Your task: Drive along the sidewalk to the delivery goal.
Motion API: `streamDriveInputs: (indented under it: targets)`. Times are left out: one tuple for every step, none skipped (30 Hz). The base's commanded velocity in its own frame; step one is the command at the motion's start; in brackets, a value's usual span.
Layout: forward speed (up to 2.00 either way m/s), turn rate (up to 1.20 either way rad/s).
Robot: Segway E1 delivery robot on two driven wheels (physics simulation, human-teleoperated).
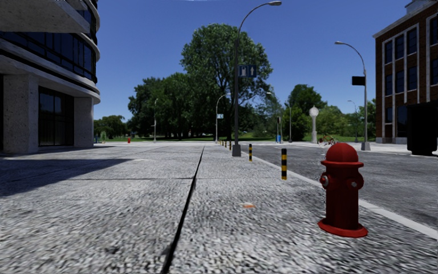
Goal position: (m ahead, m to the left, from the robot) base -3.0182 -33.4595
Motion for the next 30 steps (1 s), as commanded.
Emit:
streamDriveInputs:
  targets:
    - [2.00,0.69]
    - [2.00,0.05]
    - [2.00,0.00]
    - [2.00,0.00]
    - [2.00,0.00]
    - [2.00,0.00]
    - [2.00,0.00]
    - [2.00,0.00]
    - [2.00,0.00]
    - [2.00,0.00]
    - [2.00,0.00]
    - [2.00,0.00]
    - [2.00,0.00]
    - [2.00,0.00]
    - [2.00,0.00]
    - [2.00,0.00]
    - [2.00,0.00]
    - [2.00,0.00]
    - [2.00,0.00]
    - [2.00,0.00]
    - [2.00,0.00]
    - [2.00,0.00]
    - [2.00,0.00]
    - [2.00,0.00]
    - [2.00,0.00]
    - [2.00,0.00]
    - [2.00,0.00]
    - [2.00,0.00]
    - [2.00,0.00]
    - [2.00,0.00]
